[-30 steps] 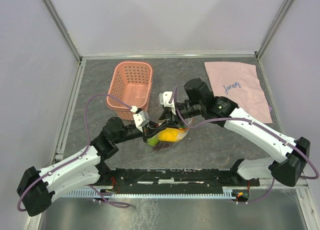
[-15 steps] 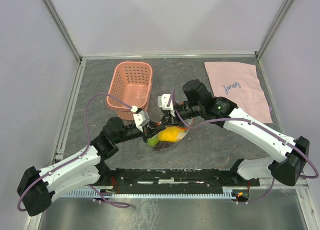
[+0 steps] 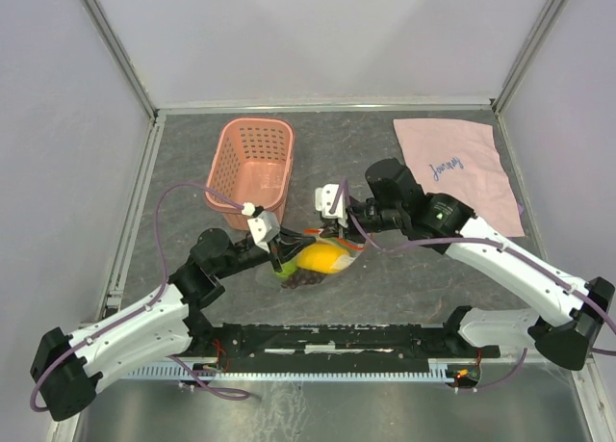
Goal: Place the food in the zip-top bag and seal the zipper
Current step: Zip the zipper food storage bag at the center of the board.
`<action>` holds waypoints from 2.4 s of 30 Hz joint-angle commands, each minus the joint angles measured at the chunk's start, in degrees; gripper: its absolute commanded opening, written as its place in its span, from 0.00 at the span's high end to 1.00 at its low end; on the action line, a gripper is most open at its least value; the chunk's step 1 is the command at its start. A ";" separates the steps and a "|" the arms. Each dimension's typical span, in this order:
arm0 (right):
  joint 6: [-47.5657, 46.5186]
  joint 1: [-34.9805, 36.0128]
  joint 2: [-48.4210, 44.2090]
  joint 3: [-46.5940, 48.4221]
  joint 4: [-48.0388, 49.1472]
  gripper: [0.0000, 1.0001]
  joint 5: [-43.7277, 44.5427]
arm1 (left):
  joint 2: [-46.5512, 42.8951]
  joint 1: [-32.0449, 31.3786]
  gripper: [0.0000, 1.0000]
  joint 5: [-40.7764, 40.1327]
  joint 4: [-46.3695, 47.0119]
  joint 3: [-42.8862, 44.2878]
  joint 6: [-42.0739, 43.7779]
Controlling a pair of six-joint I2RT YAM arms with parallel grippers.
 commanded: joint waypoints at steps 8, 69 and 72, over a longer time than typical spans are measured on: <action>1.16 -0.89 -4.48 -3.19 -1.12 0.98 12.07 | -2.77 1.66 0.97 -8.66 4.09 -0.99 -5.33; 22.37 -3.57 -23.93 -13.35 -7.23 0.98 57.86 | 8.47 12.94 0.97 -22.24 -3.01 7.15 -15.29; 22.96 -4.36 -23.59 -13.71 -5.94 0.98 57.72 | 10.13 13.51 0.97 -21.55 -2.91 8.77 -16.36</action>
